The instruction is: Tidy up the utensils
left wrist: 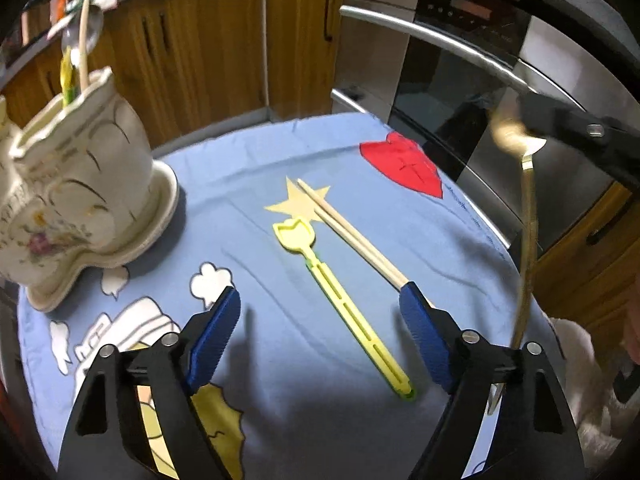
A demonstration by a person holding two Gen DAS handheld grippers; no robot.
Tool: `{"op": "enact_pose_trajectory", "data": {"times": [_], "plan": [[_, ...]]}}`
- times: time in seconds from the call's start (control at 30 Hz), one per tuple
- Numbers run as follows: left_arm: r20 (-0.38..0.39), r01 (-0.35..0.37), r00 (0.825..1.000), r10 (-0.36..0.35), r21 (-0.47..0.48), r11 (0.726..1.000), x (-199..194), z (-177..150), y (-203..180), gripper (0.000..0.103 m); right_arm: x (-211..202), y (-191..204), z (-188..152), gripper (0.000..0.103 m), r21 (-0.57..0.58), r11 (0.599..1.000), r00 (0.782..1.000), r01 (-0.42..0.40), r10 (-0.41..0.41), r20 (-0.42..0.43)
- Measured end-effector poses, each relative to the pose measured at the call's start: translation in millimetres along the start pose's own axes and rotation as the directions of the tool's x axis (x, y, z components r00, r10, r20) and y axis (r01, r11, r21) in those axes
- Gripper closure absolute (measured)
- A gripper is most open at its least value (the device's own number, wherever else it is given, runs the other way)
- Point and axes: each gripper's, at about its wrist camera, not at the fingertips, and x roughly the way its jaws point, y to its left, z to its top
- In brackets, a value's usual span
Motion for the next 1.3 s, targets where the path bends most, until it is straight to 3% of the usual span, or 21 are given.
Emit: {"op": "enact_pose_trajectory", "data": {"times": [0.1,0.13,0.33,0.53,0.63,0.77,0.9,1.07,1.3], "plan": [[-0.035,0.000,0.999,0.000,-0.014,1.000,8,3,0,0.050,-8,-1,1,0.100,-0.005,1.000,1.000,-0.008,0.008,0.013],[-0.044,-0.005,0.999,0.004,-0.012,1.000,10,5,-1,0.052,-9,-1,1,0.100,-0.006,1.000,1.000,-0.009,0.009,0.014],[-0.069,-0.026,0.997,0.024,-0.029,0.999,19,9,1,0.053,-10,-3,0,0.100,-0.001,1.000,1.000,-0.018,0.018,0.018],[-0.025,-0.006,1.000,0.005,-0.036,0.999,13,11,-2,0.054,-12,-5,-1,0.100,0.001,1.000,1.000,-0.021,0.021,0.022],[-0.008,0.020,1.000,-0.020,-0.027,0.999,11,17,-9,0.061,-13,-6,-2,0.100,0.005,1.000,0.999,-0.022,0.021,0.023],[-0.046,0.070,0.996,-0.072,-0.030,0.997,20,21,-19,0.073,-14,-7,-2,0.100,0.006,1.000,0.999,-0.022,0.022,0.024],[-0.084,0.062,0.994,-0.064,-0.026,0.998,30,19,-24,0.083,-16,-10,-3,0.100,0.013,1.000,0.999,-0.024,0.023,0.027],[-0.094,0.085,0.991,-0.091,-0.065,0.994,27,18,-19,0.083,-19,-13,-4,0.100,0.016,1.000,0.999,-0.027,0.027,0.032],[-0.107,0.069,0.991,-0.075,-0.054,0.996,26,16,-18,0.083,-21,-15,-4,0.100,0.019,0.999,0.999,-0.036,0.035,0.034]]}}
